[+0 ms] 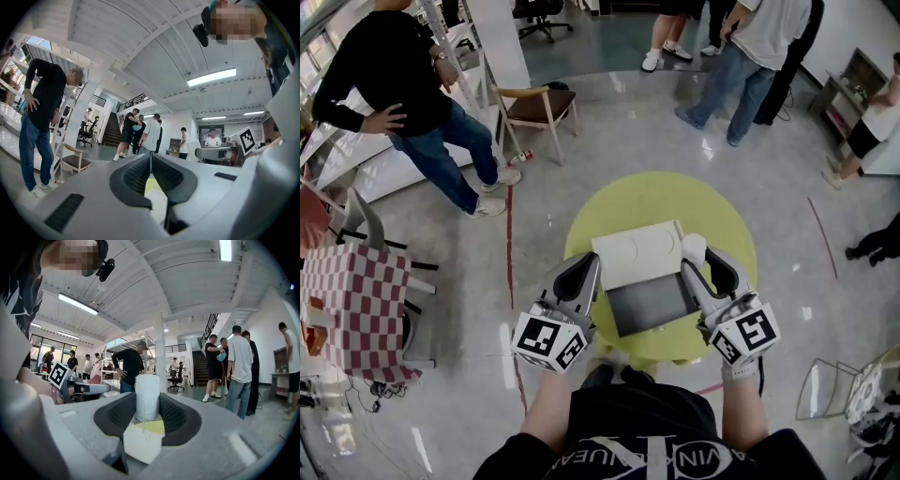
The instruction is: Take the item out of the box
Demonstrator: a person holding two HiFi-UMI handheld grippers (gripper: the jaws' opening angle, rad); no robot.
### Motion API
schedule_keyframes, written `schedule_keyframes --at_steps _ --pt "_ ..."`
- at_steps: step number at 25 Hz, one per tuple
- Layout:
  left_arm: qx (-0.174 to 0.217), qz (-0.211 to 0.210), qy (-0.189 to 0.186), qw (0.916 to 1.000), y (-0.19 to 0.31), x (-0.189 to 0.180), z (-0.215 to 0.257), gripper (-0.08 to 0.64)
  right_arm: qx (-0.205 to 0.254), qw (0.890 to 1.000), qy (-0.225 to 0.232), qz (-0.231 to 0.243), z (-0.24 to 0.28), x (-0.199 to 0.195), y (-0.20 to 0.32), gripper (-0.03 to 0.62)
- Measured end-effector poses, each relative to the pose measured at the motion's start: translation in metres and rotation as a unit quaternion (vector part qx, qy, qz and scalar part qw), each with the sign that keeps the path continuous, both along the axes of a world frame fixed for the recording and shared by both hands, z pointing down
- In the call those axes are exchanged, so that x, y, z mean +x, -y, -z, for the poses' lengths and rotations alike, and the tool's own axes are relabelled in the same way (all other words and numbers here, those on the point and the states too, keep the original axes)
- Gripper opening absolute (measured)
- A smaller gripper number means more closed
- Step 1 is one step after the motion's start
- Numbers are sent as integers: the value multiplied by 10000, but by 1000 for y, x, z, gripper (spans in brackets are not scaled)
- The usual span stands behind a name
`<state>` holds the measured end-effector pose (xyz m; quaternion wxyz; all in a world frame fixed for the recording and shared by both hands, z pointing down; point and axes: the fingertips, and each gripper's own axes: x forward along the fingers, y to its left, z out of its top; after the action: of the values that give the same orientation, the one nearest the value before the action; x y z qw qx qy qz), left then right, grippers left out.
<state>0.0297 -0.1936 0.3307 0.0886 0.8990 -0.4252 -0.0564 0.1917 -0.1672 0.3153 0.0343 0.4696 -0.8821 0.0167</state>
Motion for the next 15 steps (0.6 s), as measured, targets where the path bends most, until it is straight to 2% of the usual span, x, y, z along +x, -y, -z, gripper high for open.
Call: schedule_keyframes --at_steps 15 --pt "-123 -41 33 9999 -5 1 -4 20 -49 10000 33 -60 -4 0 -5 155"
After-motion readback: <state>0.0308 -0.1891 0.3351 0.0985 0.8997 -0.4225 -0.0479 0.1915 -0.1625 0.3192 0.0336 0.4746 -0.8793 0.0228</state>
